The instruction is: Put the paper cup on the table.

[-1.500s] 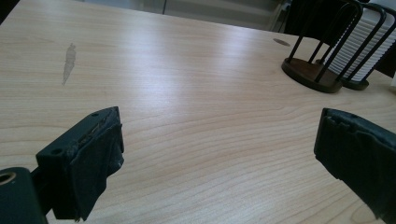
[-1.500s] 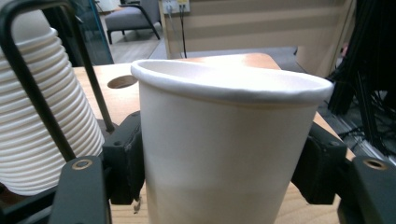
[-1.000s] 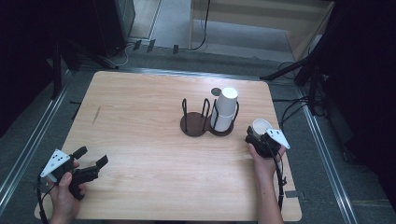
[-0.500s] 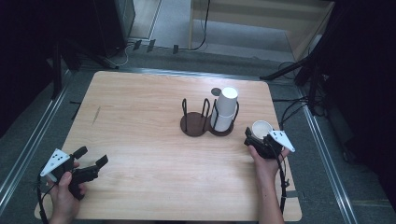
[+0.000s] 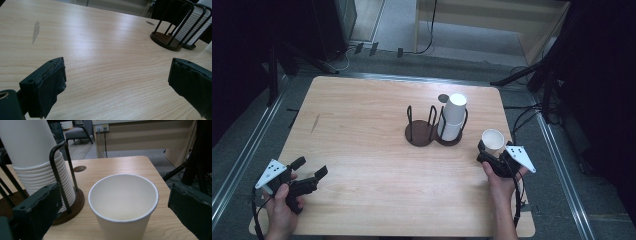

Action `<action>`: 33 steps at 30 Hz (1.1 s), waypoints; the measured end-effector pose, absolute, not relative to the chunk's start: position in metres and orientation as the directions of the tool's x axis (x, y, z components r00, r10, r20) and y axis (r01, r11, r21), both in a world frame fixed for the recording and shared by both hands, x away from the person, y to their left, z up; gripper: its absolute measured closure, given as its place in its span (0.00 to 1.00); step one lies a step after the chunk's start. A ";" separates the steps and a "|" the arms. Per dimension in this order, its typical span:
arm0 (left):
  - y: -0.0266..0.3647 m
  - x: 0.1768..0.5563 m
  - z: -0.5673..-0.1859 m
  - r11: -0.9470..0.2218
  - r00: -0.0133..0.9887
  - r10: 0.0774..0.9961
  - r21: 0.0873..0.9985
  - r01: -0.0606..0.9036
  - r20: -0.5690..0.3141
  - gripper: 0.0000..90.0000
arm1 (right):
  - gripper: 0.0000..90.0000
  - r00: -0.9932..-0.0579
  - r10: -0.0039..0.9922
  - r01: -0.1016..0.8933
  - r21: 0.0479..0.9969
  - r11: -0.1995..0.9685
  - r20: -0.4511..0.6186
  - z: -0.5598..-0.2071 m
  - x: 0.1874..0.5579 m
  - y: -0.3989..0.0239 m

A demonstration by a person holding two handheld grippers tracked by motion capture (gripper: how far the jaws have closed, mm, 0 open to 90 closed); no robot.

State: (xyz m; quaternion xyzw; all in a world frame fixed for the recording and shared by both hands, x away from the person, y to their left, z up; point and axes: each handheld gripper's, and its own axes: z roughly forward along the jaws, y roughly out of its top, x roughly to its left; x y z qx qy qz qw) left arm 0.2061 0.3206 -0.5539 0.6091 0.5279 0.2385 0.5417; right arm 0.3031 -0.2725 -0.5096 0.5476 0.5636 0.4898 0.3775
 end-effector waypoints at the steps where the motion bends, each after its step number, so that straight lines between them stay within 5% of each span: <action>1: 0.321 0.206 -0.554 0.144 0.328 0.902 0.912 0.384 -0.281 0.02 | 0.00 -0.119 0.987 0.246 0.966 -0.081 0.113 -0.509 0.300 -0.272; 33: 0.322 0.202 -0.554 0.156 0.330 0.900 0.917 0.366 -0.284 0.02 | 0.00 -0.096 0.991 0.329 0.942 -0.062 0.098 -0.536 0.228 -0.307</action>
